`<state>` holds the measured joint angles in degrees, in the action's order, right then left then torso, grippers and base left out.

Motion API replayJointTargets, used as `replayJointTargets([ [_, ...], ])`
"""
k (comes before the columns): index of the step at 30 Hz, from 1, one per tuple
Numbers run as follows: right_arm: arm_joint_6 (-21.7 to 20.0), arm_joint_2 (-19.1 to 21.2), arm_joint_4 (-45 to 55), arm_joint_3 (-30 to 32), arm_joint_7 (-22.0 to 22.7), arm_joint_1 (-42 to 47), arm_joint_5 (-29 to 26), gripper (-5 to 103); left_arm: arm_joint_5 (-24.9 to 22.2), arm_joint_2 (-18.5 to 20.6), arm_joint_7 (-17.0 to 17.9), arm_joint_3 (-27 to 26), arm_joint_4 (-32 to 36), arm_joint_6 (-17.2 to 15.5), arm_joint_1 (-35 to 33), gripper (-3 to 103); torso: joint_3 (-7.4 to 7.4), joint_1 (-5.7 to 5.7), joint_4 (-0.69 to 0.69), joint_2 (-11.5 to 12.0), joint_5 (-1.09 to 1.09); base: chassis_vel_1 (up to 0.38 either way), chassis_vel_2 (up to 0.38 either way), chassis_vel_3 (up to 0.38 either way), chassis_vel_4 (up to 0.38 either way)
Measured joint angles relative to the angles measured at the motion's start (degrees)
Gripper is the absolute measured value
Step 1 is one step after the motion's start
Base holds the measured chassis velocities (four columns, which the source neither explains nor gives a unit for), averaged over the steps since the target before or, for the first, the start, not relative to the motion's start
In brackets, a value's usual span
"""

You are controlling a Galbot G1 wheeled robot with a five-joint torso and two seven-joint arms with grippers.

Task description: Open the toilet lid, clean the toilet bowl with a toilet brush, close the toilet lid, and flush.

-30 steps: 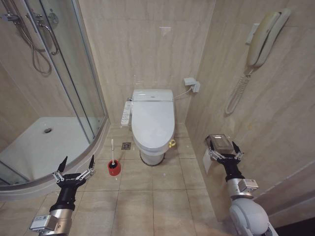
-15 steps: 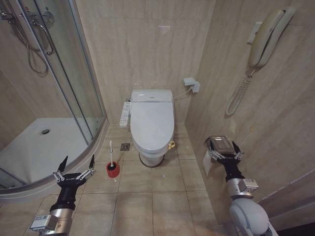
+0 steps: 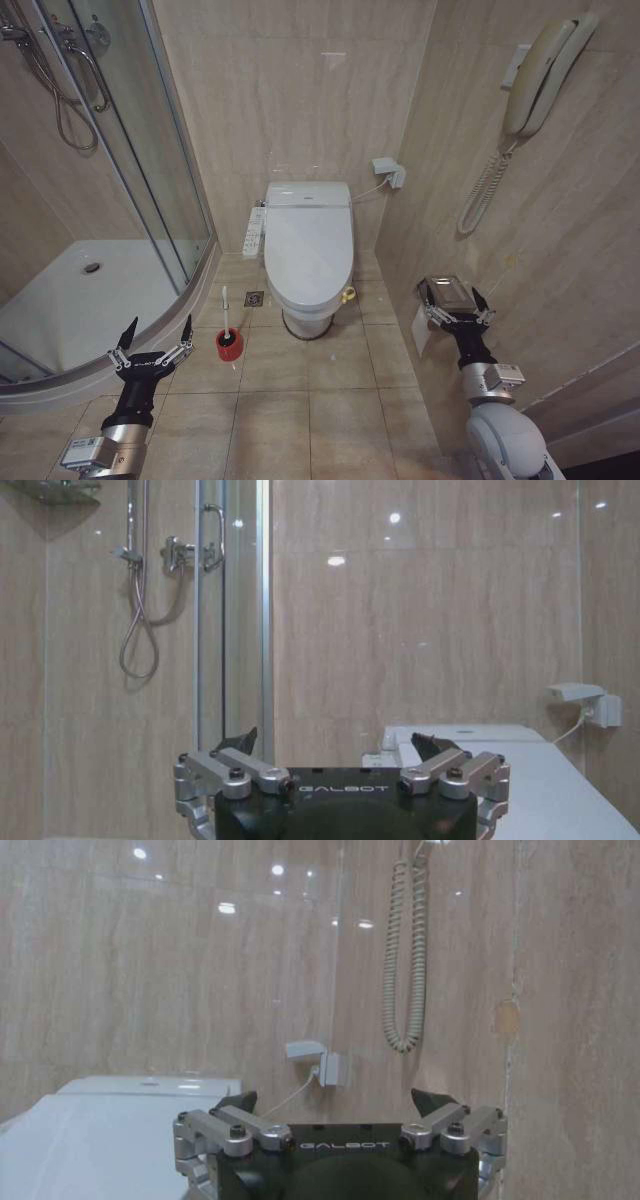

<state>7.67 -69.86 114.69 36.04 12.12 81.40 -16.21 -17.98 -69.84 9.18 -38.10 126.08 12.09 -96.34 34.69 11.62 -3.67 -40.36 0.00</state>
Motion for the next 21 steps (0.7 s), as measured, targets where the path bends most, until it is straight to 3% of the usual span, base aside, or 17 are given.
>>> replayJointTargets([
  [21, 0.00, 0.00, 0.00, 0.00, 0.00, 0.00, 0.00, 100, 0.00, 0.00, 0.00, 0.00, 0.00, 0.00, 0.00, 100, 0.00, 0.01, -0.01, 0.00, 0.00, 0.000, 0.000, 0.000, 0.000],
])
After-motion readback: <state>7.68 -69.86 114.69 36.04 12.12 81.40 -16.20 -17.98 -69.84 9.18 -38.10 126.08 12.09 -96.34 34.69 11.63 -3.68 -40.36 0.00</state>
